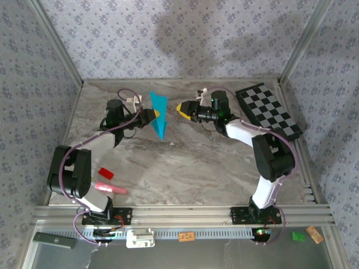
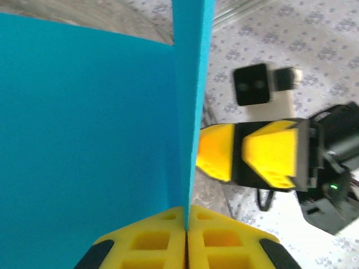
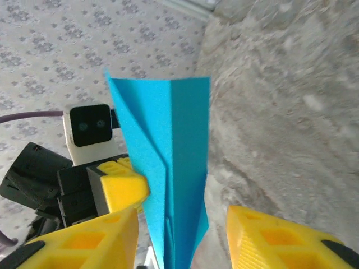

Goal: Fold a paper plane with a square sheet of paper (pick it up from the middle)

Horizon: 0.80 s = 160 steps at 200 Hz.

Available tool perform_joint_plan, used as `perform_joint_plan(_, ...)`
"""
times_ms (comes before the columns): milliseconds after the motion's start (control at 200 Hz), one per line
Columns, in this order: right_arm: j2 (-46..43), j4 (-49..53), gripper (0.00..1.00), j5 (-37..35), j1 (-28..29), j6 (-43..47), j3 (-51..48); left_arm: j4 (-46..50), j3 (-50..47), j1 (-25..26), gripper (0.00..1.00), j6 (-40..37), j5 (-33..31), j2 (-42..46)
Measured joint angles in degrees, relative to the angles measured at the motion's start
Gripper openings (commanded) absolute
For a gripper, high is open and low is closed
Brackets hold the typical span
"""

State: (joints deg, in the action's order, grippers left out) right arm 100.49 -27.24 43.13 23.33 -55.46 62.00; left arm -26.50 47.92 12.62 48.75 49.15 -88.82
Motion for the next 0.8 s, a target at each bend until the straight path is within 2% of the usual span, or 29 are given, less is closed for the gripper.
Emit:
perform_joint_plan(110,-5.5,7.7,0.56,-7.0,-0.5,6.0,-1.4,9.7,2.8,0.0,0.08,-5.4,-3.7,0.0)
perform_joint_plan(215,-9.8,15.0,0.57,-13.8,-0.4,11.8,-1.4,20.8,7.3,0.9,0.08,-12.6,-10.6,0.0)
perform_joint_plan(345,-13.0,22.0,0.57,-20.2,-0.4,17.9,-1.4,34.2,13.6,4.3,0.09,-21.1,-23.4,-0.3)
perform_joint_plan(485,-13.9,27.4,0.57,-25.6,-0.4,21.3,-1.4,45.8,20.6,10.0,0.08,-28.0,-40.0,-3.3)
perform_joint_plan(660,-14.0,30.8,0.57,-29.7,-0.4,22.5,-1.7,56.3,28.4,15.4,0.08,-32.6,-59.7,-11.5)
perform_joint_plan(800,-15.3,32.5,0.57,-32.1,-0.5,22.6,-2.8,62.3,32.3,18.3,0.07,-34.4,-70.9,-18.4)
